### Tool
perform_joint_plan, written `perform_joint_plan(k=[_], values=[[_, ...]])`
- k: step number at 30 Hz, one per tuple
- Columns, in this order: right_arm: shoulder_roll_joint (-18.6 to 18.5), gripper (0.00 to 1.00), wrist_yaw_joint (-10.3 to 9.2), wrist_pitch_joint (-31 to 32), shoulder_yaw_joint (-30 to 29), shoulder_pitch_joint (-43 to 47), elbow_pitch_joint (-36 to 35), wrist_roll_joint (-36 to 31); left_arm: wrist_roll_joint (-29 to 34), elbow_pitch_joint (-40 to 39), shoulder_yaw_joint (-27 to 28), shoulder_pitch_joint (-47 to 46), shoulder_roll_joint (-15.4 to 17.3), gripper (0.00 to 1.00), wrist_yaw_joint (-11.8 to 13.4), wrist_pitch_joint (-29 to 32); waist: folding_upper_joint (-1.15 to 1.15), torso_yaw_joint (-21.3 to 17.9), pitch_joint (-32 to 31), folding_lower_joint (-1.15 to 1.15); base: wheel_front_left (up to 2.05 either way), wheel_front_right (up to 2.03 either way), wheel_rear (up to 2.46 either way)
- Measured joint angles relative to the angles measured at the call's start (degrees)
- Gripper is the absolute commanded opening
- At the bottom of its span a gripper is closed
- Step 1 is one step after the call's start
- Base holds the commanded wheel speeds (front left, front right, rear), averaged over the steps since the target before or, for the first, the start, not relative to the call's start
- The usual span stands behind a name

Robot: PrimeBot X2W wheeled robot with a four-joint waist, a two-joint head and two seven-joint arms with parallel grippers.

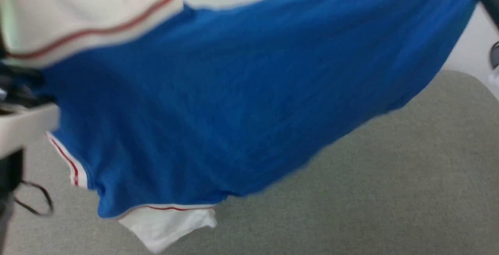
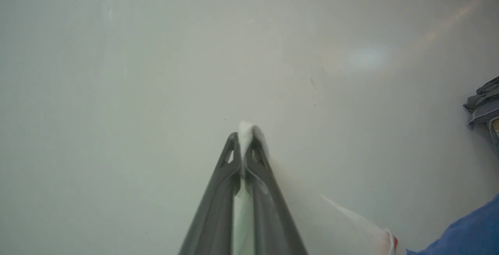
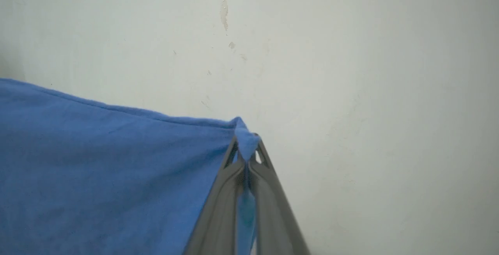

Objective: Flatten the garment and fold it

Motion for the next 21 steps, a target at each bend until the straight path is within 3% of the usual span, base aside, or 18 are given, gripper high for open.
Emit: perform_joint_plan(k=[6, 13, 21], values=[[-0.29, 0.0, -0.01, 0.86, -3.0, -4.09, -1.79, -0.13, 0.05, 1.97, 0.03, -10.57, 2.3, 0.0, -2.5, 2.24, 0.0, -1.47, 3.5, 0.01, 0.0, 0.0, 0.0], [-0.2, 0.0, -0.01, -0.92, -3.75, -12.9, 2.85, -0.9, 1.37, 13.54, -4.69, -24.81, 3.72, 0.0, -8.01, 3.09, 0.0, -2.22, 10.99, 0.03, 0.0, 0.0, 0.0], [-0.92, 0.0, -0.01, -9.11, 0.01, -28.99, 18.11, -4.33, 3.48, 33.37, -10.16, -46.81, -3.15, 0.0, -12.44, -0.77, 0.0, -2.51, 21.12, 0.04, 0.0, 0.0, 0.0]])
